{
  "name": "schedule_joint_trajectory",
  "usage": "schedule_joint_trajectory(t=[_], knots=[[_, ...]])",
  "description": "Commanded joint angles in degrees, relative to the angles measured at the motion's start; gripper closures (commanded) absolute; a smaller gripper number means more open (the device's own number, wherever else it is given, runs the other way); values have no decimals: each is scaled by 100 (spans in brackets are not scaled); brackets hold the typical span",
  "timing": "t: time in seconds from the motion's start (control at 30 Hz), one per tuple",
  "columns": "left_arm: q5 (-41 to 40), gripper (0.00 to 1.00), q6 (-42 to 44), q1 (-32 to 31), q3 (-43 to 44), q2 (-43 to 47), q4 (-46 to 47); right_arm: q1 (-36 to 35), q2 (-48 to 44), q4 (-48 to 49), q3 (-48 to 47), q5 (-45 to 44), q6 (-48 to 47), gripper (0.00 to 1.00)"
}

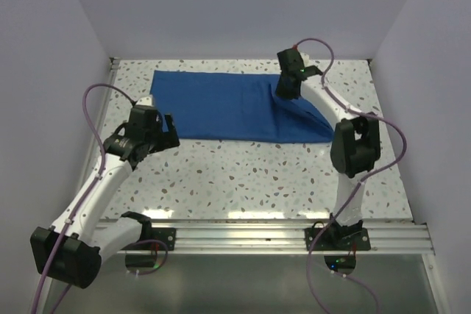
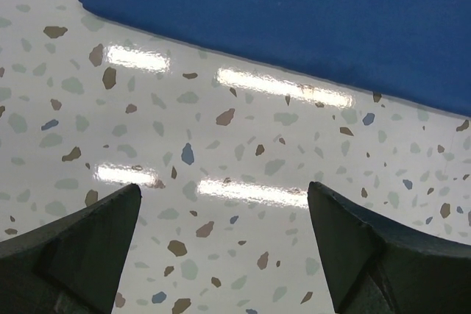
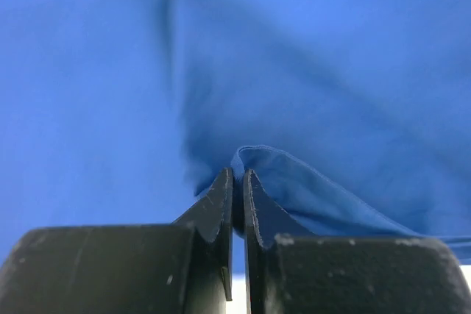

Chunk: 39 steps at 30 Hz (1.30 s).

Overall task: Open and lay out the surgical kit
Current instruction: Open the surgical kit at the center of the board.

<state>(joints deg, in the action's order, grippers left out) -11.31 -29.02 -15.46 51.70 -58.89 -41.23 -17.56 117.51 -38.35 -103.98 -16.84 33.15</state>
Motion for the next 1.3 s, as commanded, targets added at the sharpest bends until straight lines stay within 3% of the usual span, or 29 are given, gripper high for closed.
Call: schedule_joint_trajectory(t=[0.0, 0.03, 0.1, 0.13, 0.23, 0.37, 0.43, 0.47, 0.5, 0.57, 0.6, 0.67, 0.9, 1.0, 1.1, 1.27], knots=[[-213, 0, -297, -18, 479, -104, 177, -782, -1737, -76, 1137, 892, 7, 100], [-257, 0, -324, -18, 577, -218, 238, -1036, -2654, -233, 1518, 954, 112, 100], [-476, 0, -385, -18, 962, -368, 230, -1231, -3608, -549, 2630, 1059, 384, 100], [-547, 0, -412, -18, 1112, -542, 212, -1302, -4753, -716, 2986, 1147, 638, 100], [-820, 0, -552, -18, 1605, -824, 168, -1302, -6820, -2249, 3954, 1078, 1131, 100], [-855, 0, -1025, -27, 1817, -1027, 230, -1302, -8424, -4164, 4036, 552, 1405, 100], [-864, 0, -1228, -62, 1782, -1089, 273, -1302, -8761, -5072, 3921, 26, 1650, 100], [-864, 0, -1412, -123, 1712, -1107, 282, -1294, -8946, -5269, 3895, -47, 1703, 90], [-890, 0, -1492, -176, 1677, -1133, 300, -1302, -9026, -5297, 3921, 14, 1495, 69], [-986, 0, -1694, -403, 1650, -1229, 283, -1294, -9097, -5297, 3938, 189, 1371, 59], [-1135, 0, -1765, -500, 1650, -1273, 213, -1302, -9106, -5297, 3834, 199, 1292, 46], [-1303, 0, -1984, -763, 1676, -1396, 125, -1302, -9071, -5306, 3632, 138, 1230, 2], [-1286, 0, -2170, -959, 1624, -1511, 89, -1294, -8781, -5016, 3692, 57, 1116, 2], [-1207, 0, -1758, -967, 1702, -1607, 377, -1294, -8413, -4148, 4033, 687, 835, 2], [-1224, 0, -1284, -880, 1922, -1871, 581, -1294, -7403, -3488, 4149, 831, 563, 2], [-426, 1, -536, 279, 2501, -2837, 880, -988, -5707, -2407, 3737, 567, 18, 1]])
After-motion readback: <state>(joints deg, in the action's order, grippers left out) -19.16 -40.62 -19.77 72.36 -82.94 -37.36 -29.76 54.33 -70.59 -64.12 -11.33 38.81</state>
